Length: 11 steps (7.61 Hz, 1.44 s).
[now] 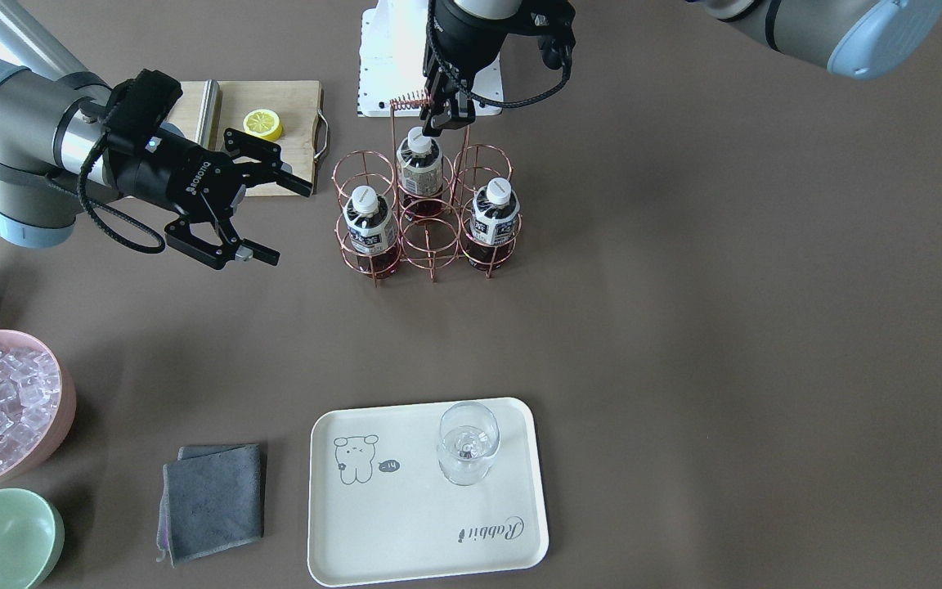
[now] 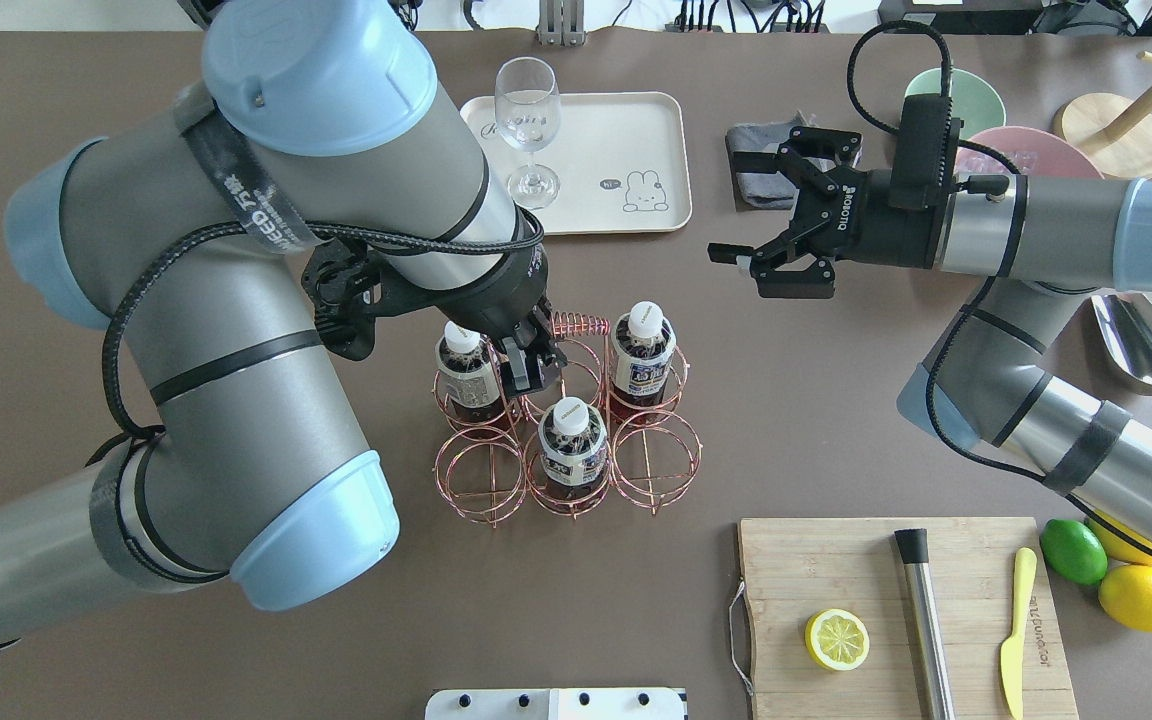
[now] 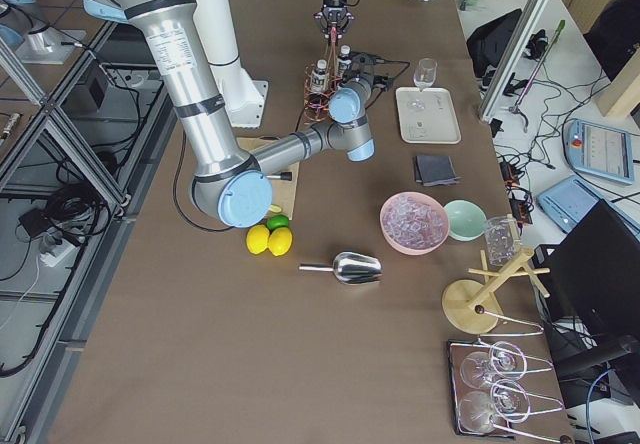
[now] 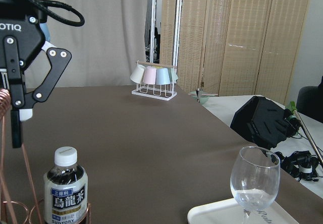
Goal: Take tea from basket to plate
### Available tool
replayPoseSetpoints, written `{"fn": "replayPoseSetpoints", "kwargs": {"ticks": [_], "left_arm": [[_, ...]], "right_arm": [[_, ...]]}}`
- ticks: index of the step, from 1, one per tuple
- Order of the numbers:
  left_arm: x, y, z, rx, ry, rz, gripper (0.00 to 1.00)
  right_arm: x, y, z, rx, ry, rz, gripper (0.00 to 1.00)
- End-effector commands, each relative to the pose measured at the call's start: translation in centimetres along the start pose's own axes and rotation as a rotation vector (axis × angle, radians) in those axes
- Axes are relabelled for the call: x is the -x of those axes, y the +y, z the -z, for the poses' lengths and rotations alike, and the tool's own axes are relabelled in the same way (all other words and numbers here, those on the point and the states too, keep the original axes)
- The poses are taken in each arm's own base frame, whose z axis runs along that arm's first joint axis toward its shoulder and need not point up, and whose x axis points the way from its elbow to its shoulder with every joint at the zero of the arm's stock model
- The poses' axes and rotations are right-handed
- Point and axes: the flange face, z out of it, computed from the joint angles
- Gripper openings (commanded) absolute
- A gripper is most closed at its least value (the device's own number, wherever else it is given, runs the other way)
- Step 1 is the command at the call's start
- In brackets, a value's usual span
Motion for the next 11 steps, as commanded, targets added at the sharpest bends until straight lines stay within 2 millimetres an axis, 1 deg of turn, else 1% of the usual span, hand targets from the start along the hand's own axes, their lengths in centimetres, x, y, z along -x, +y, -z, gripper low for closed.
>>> {"fn": "replayPoseSetpoints", "kwargs": {"ticks": [1,2,4,6,7,8,9,11], "left_arm": [[0.3,0.0,0.2,0.010,-0.007,-0.019,0.00],[0.4,0.1,0.4,0.016,-0.003,-0.026,0.00],[0.4,0.3,0.5,0.019,-0.007,-0.060,0.00],[0.4,0.1,0.5,0.019,-0.007,-0.060,0.00],[0.4,0.1,0.4,0.017,-0.008,-0.058,0.00],[0.5,0.1,0.2,0.015,-0.011,-0.059,0.00],[0.4,0.1,-0.2,0.008,-0.015,-0.057,0.00],[0.7,0.3,-0.1,0.012,-0.018,-0.053,0.00]], "right_arm": [[0.8,0.4,-0.7,-0.005,-0.003,-0.008,1.00],[2.2,1.0,-1.6,-0.011,-0.010,-0.023,1.00],[4.8,1.6,-3.1,-0.008,-0.056,-0.065,0.99],[6.4,2.0,-3.8,-0.006,-0.086,-0.120,0.99],[6.8,2.1,-3.9,-0.004,-0.091,-0.141,0.99],[7.5,2.2,-3.9,-0.003,-0.103,-0.170,0.99],[7.7,2.3,-3.9,-0.002,-0.106,-0.171,0.99],[7.8,2.5,-4.0,0.001,-0.109,-0.171,0.99]]}}
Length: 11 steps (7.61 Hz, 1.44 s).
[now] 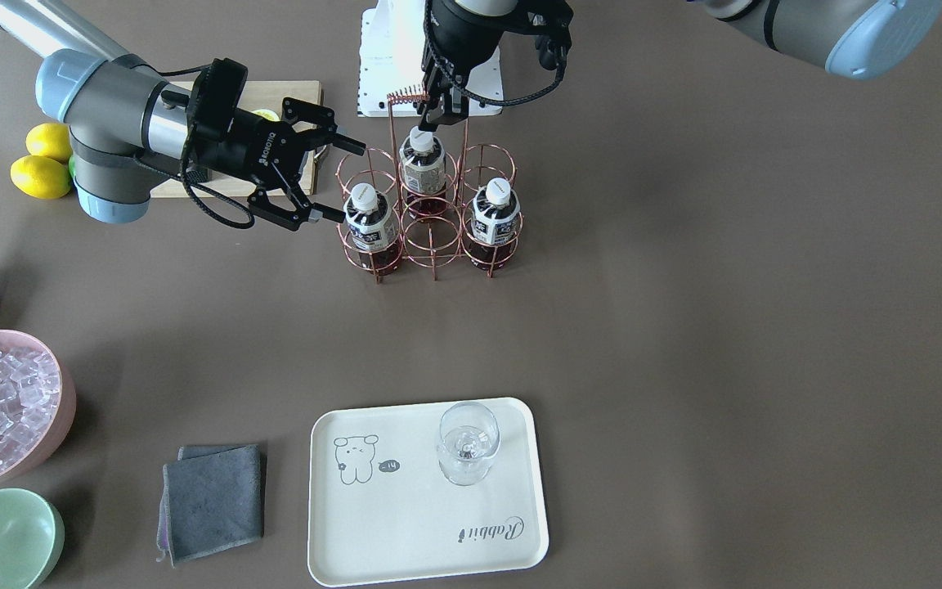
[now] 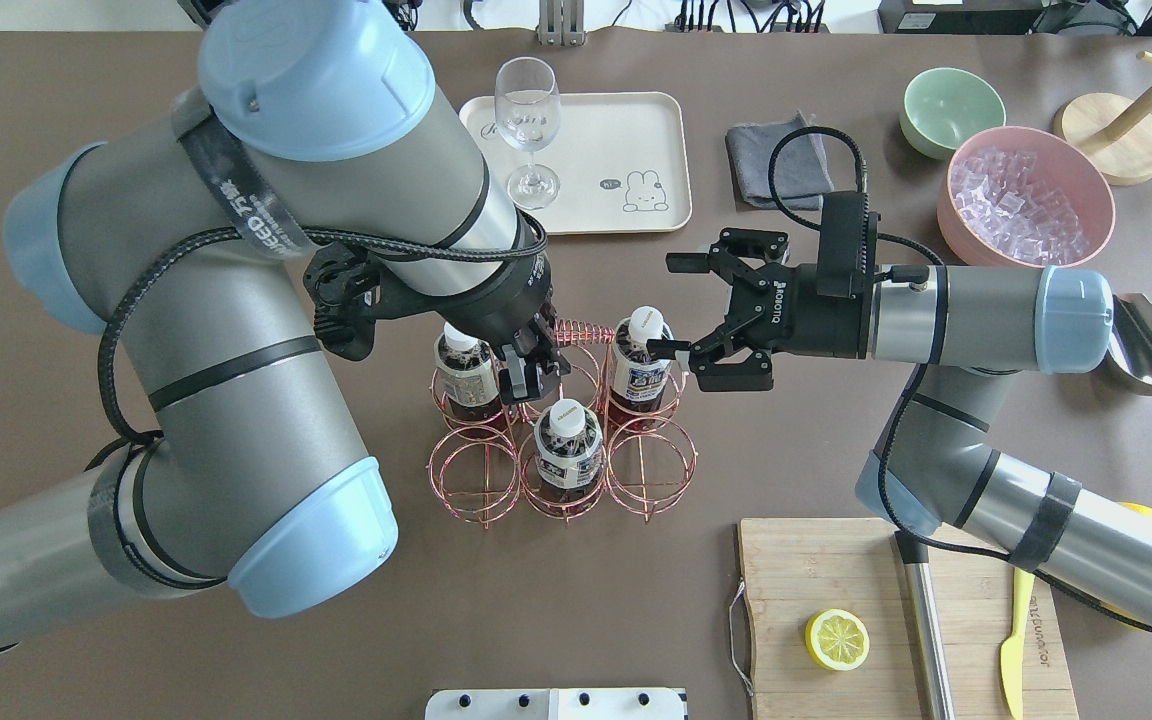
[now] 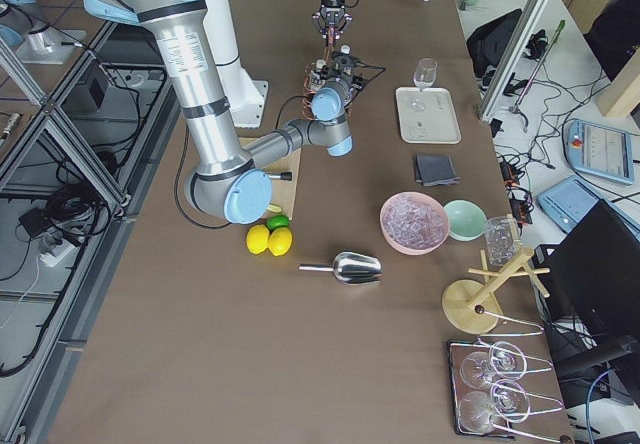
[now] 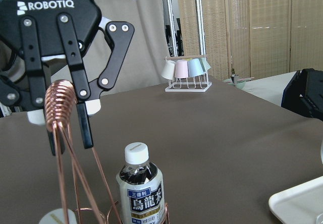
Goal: Take tea from basket to plate
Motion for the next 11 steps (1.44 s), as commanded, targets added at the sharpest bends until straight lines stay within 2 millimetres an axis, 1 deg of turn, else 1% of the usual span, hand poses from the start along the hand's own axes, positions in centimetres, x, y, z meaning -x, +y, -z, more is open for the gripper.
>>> {"fn": "replayPoseSetpoints", "kwargs": {"ticks": [1,3,4,5,7,8,9,11], "left_arm": [[0.1,0.2,0.2,0.006,-0.017,0.007,0.00],[0.3,0.3,0.5,0.012,-0.019,0.002,0.00],[0.6,0.2,0.4,0.013,-0.050,0.004,0.00],[0.5,0.1,0.3,0.011,-0.055,0.006,0.00],[0.4,0.0,0.1,0.007,-0.058,0.008,0.00],[0.4,0.0,0.1,0.006,-0.058,0.009,0.00],[0.4,0.0,0.1,0.006,-0.057,0.009,0.00],[0.4,0.0,0.0,0.005,-0.058,0.008,0.00]], "right_arm": [[0.2,0.6,-0.3,0.008,-0.004,0.000,0.98],[0.1,0.8,-0.4,0.008,0.008,0.004,0.98],[0.5,1.1,-0.8,0.006,0.007,0.007,0.98],[0.5,1.5,-1.3,0.010,0.010,0.005,0.98],[1.2,2.1,-1.7,0.012,0.003,-0.003,0.98],[1.4,2.4,-1.8,0.017,-0.001,-0.006,0.93],[1.4,2.5,-1.7,0.018,0.003,-0.008,0.87],[1.5,2.6,-1.7,0.017,0.004,-0.009,0.78]]}}
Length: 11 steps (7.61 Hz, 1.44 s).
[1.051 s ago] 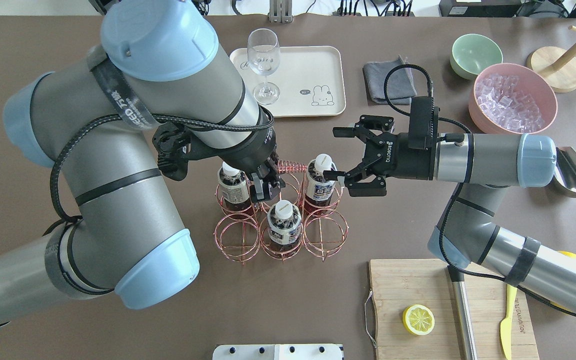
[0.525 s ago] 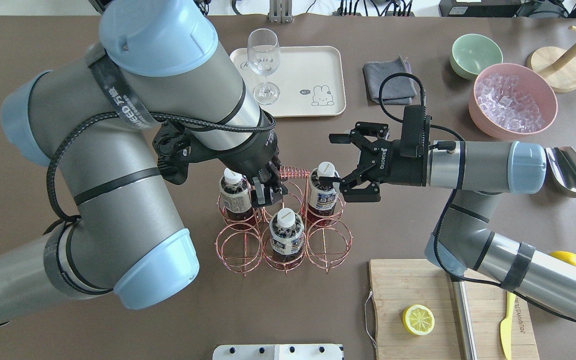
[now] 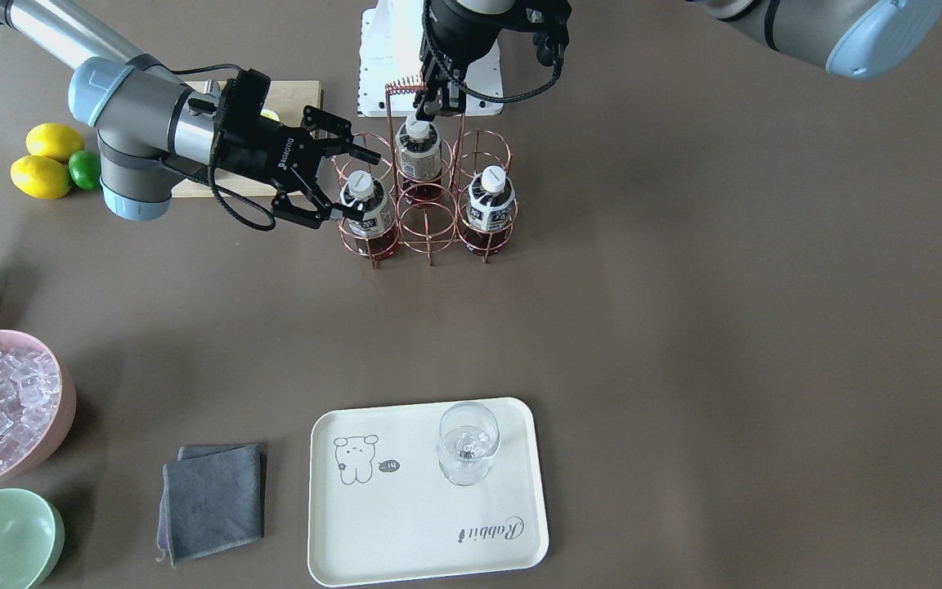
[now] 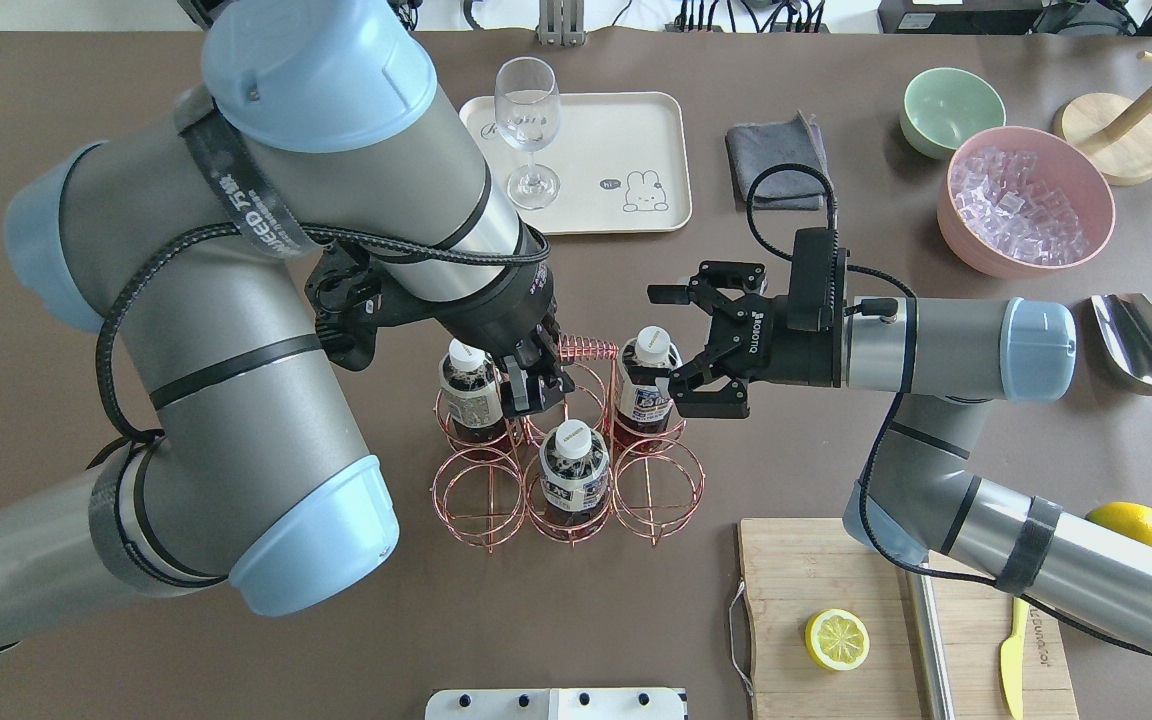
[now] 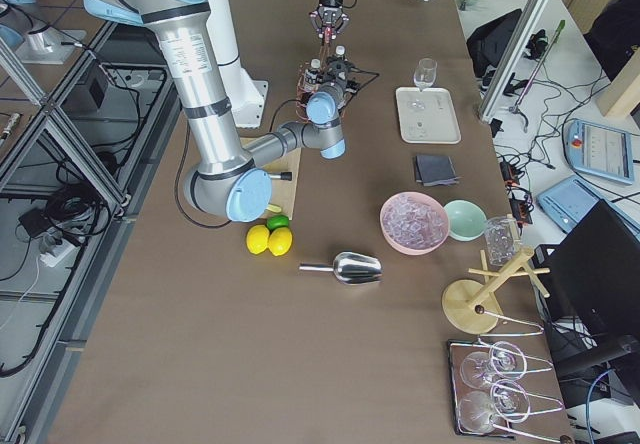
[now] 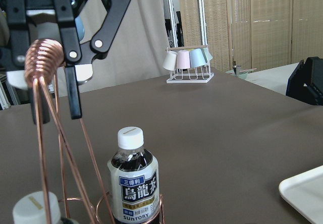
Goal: Take tea from basket to plate
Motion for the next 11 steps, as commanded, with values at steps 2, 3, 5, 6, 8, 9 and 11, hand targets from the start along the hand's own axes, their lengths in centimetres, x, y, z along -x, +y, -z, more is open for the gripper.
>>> {"fn": "replayPoseSetpoints", "kwargs": {"ticks": [2,3,5,6,8,9,11], "left_arm": [[0.0,0.0,-0.1,-0.004,-0.003,0.000,0.00],[0.2,0.0,0.3,0.004,0.000,-0.004,0.00],[0.1,0.0,0.1,0.000,-0.001,-0.001,0.00],[0.1,0.0,0.1,0.000,-0.001,-0.001,0.00],[0.1,0.1,0.1,0.002,-0.002,-0.002,0.00],[0.1,0.0,0.3,0.003,0.001,-0.002,0.00],[0.1,0.1,0.2,0.002,-0.002,-0.002,0.00]], "right_arm": [[0.1,0.2,0.2,0.001,0.002,-0.001,0.48],[0.2,0.0,0.3,-0.002,-0.001,-0.003,0.33],[0.2,0.3,0.8,0.003,0.003,-0.014,0.15],[0.3,0.3,0.9,0.001,0.000,-0.031,0.01],[0.8,-0.4,1.5,-0.010,-0.007,-0.032,0.00],[1.2,-0.9,1.8,-0.018,-0.012,-0.043,0.00],[1.1,-2.6,2.3,-0.041,-0.007,-0.028,0.00]]}}
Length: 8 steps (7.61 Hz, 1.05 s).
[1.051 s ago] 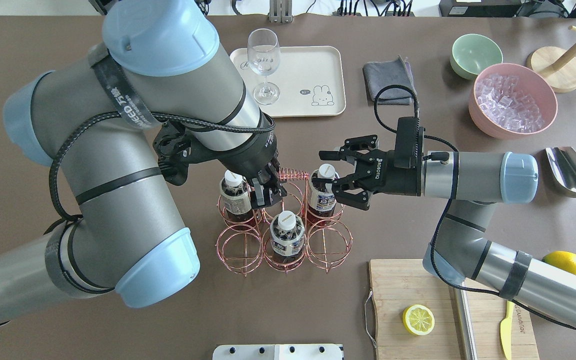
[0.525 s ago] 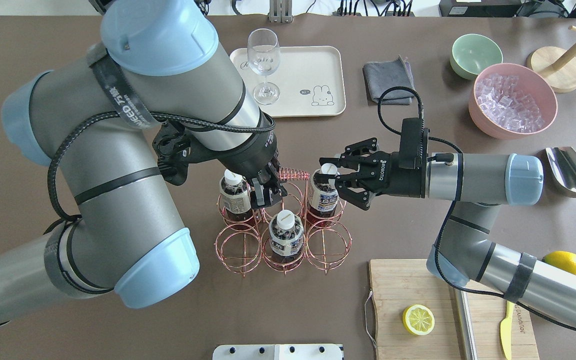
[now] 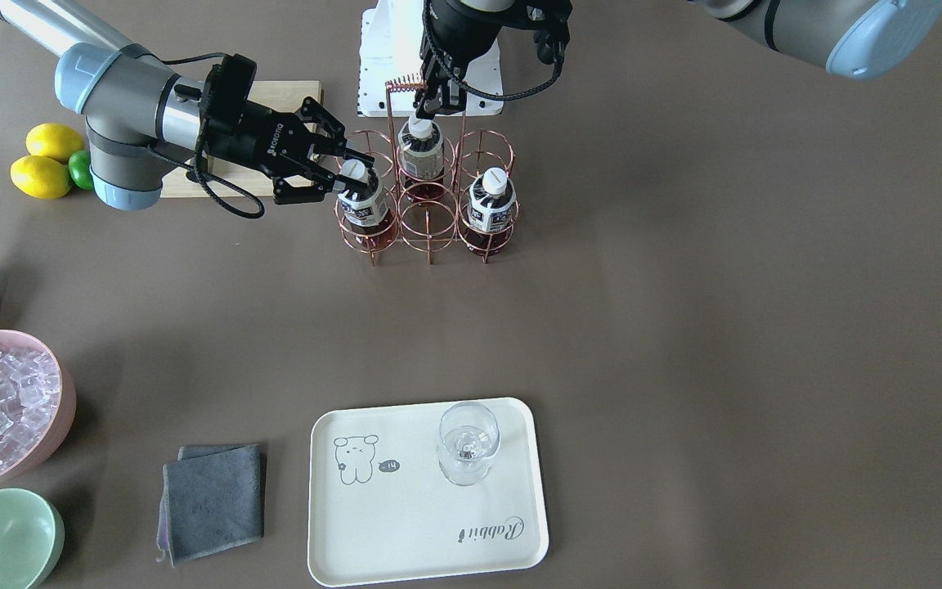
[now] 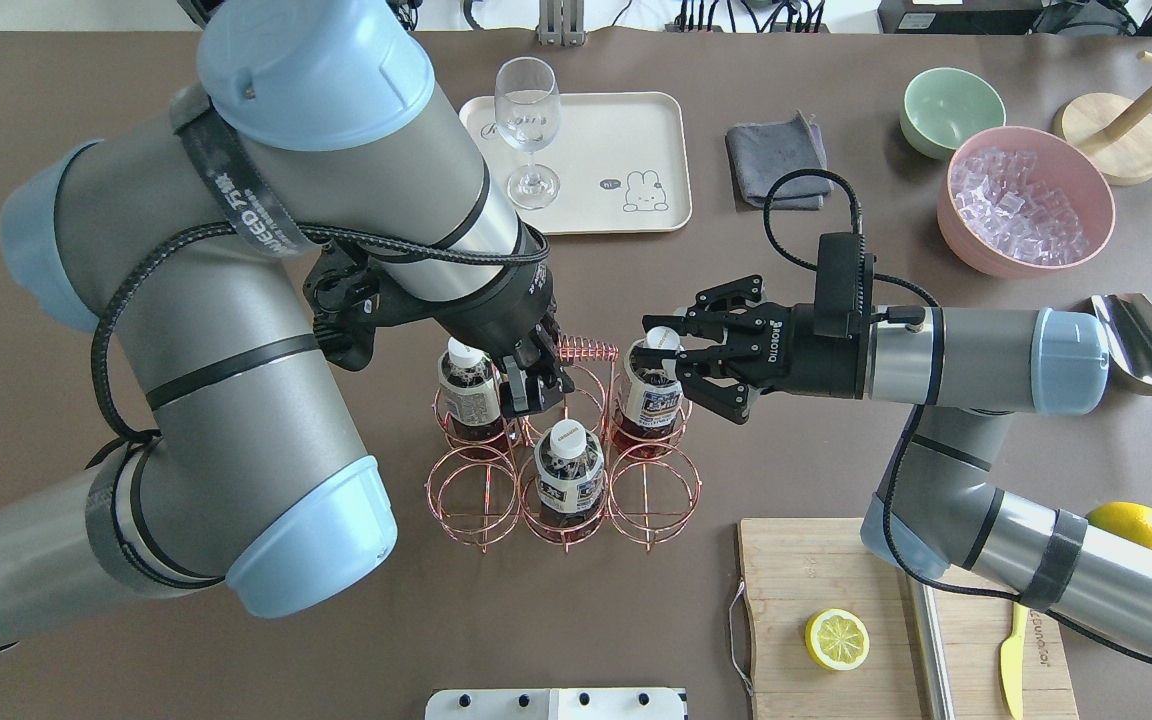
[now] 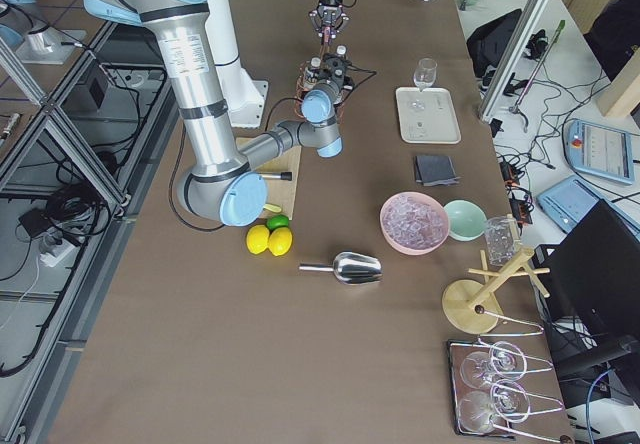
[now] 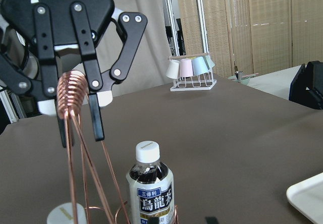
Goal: Take tea from basket to plate
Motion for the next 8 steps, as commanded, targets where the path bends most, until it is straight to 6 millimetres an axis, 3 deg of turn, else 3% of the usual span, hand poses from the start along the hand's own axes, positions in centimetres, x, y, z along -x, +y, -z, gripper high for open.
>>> {"fn": "replayPoseSetpoints", "kwargs": {"ticks": [1,5,7,8], "left_arm": [[-0.1,0.1,-0.1,-0.002,-0.001,0.001,0.00],[0.0,0.1,-0.1,-0.001,-0.001,0.001,0.00],[0.1,0.2,0.2,-0.014,-0.004,0.009,0.00],[0.2,0.2,0.2,-0.023,-0.006,0.014,0.00]], "right_arm": [[-0.4,-3.0,0.9,-0.017,0.020,0.015,0.00],[-2.2,-10.9,3.9,0.007,0.052,0.015,0.00],[-4.0,-15.1,5.3,0.013,0.073,-0.006,0.00],[-4.9,-16.2,5.8,0.014,0.095,-0.001,0.00]]}}
